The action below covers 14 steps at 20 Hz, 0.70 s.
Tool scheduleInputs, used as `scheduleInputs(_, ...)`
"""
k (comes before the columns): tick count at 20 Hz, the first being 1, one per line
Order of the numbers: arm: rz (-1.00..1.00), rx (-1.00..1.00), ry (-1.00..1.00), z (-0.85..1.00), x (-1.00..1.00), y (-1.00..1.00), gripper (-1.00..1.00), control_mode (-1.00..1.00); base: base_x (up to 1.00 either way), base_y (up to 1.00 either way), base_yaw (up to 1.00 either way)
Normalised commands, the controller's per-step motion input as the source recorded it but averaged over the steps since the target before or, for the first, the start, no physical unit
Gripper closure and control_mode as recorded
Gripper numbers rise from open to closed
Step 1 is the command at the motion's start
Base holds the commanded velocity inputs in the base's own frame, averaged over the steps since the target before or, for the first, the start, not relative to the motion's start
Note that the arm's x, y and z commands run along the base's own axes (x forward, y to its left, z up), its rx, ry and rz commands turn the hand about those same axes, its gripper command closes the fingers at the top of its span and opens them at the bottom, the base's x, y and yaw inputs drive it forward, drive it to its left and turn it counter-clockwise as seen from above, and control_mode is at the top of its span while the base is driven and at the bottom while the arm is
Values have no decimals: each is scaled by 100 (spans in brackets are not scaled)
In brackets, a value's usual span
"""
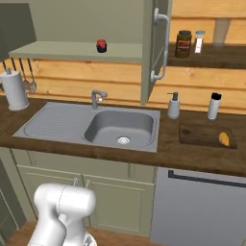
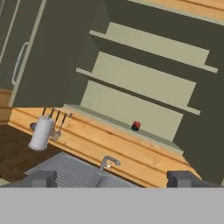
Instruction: From the different types of pastries on the counter, select a croissant and place it on the cutting board. Then retrieve a jar of jam from the cabinet and place it alongside the croissant on the cutting board.
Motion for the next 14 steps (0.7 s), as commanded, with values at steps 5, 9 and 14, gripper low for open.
scheduleInputs(5,0,0,0,0,0,0,-100,100,42,-12,3)
scheduleInputs(9,0,0,0,0,0,0,-100,100,84,-13,14)
scheduleInputs(14,0,0,0,0,0,0,-100,100,61,-20,17)
